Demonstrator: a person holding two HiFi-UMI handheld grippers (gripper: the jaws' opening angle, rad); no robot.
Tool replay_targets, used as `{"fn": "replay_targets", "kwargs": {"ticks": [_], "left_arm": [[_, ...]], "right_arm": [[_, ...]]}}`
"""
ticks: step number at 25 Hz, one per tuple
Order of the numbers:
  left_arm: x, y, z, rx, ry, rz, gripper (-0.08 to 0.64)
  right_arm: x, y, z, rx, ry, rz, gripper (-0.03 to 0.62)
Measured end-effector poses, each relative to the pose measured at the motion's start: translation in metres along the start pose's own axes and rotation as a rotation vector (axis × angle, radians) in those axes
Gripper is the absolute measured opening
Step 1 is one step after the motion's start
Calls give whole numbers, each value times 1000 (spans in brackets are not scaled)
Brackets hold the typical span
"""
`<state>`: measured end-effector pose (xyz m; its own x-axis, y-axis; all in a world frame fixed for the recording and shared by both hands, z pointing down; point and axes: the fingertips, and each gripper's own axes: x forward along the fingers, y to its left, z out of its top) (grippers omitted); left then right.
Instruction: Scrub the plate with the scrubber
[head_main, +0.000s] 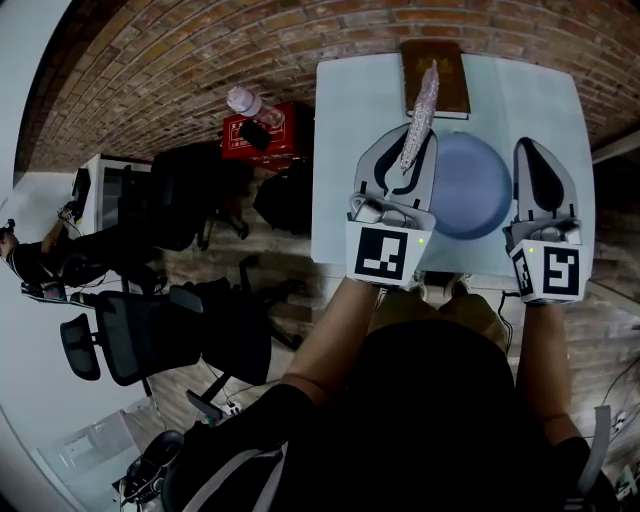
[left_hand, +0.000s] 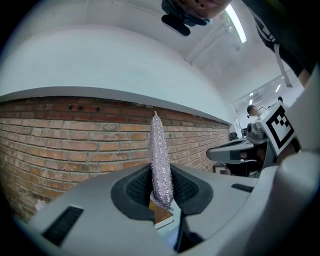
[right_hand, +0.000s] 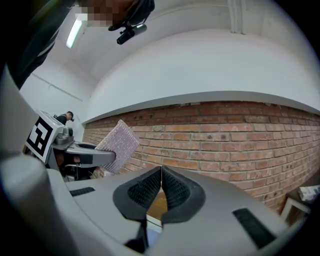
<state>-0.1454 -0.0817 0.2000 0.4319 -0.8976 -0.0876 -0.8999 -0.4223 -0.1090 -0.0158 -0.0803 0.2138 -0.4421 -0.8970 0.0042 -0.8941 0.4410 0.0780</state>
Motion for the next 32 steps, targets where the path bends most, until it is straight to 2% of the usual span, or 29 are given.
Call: {"fn": "replay_targets", "kwargs": {"ticks": [7,10,16,22,25,28,32], "left_arm": [[4,-11,-39,-30,67,-12,80],[4,-12,-56,-46,115,-7,80],[9,-10,-77,-41,141,-1,80],[8,-11,-100,48,270,-13,80],[7,-14,-117,58,378,-28,80],[8,-17,-132,85,451,-53,80],[9,-27,-153,230,529,-96,80]], "right_arm": [[4,2,-42,15,63,40,35],[6,2,-51,29,72,53,35],[16,-2,-64,59,75,40,35],[17,-11,-79,50,112,40,35],[14,-14,-89,26,140,51,35],[12,-19,-93,30,153,39,35],[11,-25,-98,44,162,35,35]]}}
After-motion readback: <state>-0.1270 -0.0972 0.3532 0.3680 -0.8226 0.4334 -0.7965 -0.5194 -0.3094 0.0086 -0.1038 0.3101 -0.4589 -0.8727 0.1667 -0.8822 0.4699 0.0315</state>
